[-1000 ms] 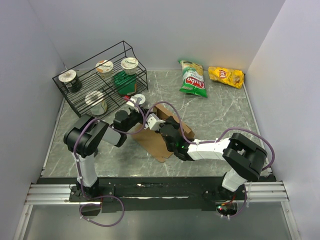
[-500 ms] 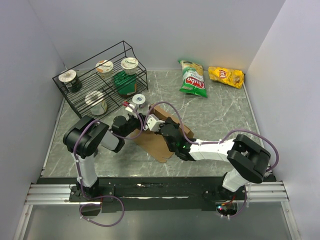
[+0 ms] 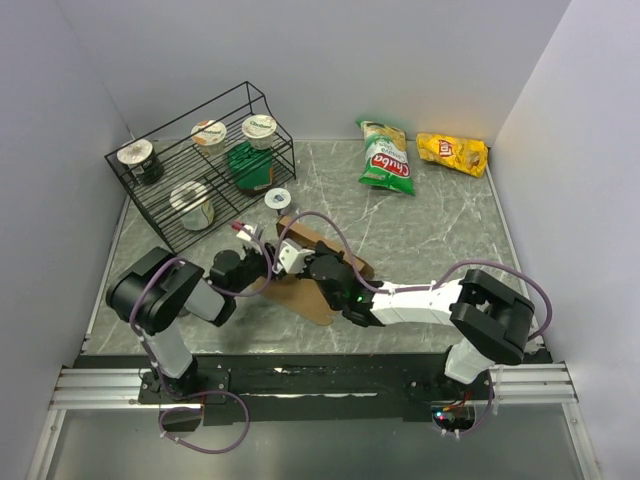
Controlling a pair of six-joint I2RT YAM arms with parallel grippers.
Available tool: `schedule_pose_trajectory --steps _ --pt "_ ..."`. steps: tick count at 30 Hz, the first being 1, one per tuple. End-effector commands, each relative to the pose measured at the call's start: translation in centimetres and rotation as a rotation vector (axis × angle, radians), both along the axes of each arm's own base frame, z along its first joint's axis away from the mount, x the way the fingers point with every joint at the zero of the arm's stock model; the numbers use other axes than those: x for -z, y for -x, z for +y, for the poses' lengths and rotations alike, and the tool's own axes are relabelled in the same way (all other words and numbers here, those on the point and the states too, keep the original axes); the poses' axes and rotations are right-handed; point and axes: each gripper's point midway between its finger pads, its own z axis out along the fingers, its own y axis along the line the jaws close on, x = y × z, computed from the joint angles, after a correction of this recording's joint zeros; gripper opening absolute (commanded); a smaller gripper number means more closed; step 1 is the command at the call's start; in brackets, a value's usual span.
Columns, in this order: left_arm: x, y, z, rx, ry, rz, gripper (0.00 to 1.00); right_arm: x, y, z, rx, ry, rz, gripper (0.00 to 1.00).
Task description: Fold the paper box
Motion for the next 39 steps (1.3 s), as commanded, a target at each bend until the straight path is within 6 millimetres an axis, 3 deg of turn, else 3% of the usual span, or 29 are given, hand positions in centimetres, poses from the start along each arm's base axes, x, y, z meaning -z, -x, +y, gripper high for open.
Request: schedule_pose_trajectory --steps 1,6,9,10,11,12,13,14,16,17,19,21,22,24,32,39 --pt "-6.8 1.5 -0.3 0.006 0.162 -0.196 0.51 3.4 2.6 3.5 -0.158 0.034 0.117 0.00" --pt "-7.5 3.8 0.3 0.007 0.172 -0.193 0.52 2.6 3.4 4.6 -0.203 -0.022 0.145 0.00" --pt "-8.2 4.8 1.2 -0.008 0.174 -0.184 0.56 2.4 3.2 4.2 -0.190 -0.017 0.130 0.00" --pt "-9.9 5.2 1.9 -0.028 0.194 -0.227 0.58 2.3 2.9 3.9 -0.182 -0.018 0.131 0.00" --pt "-8.9 5.2 2.4 -0.047 0.154 -0.184 0.60 2.5 2.9 3.6 -0.183 -0.014 0.140 0.00" --pt "-9.0 5.2 2.9 -0.070 0.140 -0.182 0.66 2.7 3.0 3.6 -0.188 -0.013 0.150 0.00" --pt "-11.8 4.9 4.1 -0.120 0.164 -0.245 0.70 2.5 2.7 3.3 -0.185 -0.020 0.153 0.00" --pt "-10.0 4.7 4.7 -0.142 0.090 -0.181 0.73 2.5 2.7 3.1 -0.182 -0.017 0.158 0.00" --pt "-12.2 4.3 6.9 -0.203 0.096 -0.223 0.84 2.4 2.2 2.5 -0.170 -0.011 0.156 0.00" --pt "-12.2 4.2 7.6 -0.211 0.092 -0.215 0.92 2.2 2.0 2.4 -0.165 -0.014 0.156 0.00" --pt "-13.0 3.0 9.7 -0.247 0.083 -0.225 0.97 1.9 1.7 2.3 -0.171 -0.025 0.163 0.00" --pt "-11.5 2.2 10.2 -0.219 0.037 -0.149 0.99 1.9 1.2 1.8 -0.162 -0.024 0.180 0.00" --pt "-10.4 0.9 10.7 -0.232 0.015 -0.101 0.99 1.6 1.1 2.0 -0.167 -0.030 0.183 0.00" --pt "-9.2 -0.2 10.1 -0.188 0.003 -0.052 0.98 1.6 0.6 1.6 -0.159 -0.030 0.188 0.00" --pt "-8.3 -2.7 9.9 -0.172 -0.038 -0.079 0.95 1.9 -0.2 1.1 -0.158 -0.059 0.243 0.00" --pt "-5.1 -4.9 9.3 -0.151 -0.071 -0.023 0.83 2.8 -0.4 1.0 -0.152 -0.050 0.263 0.00"
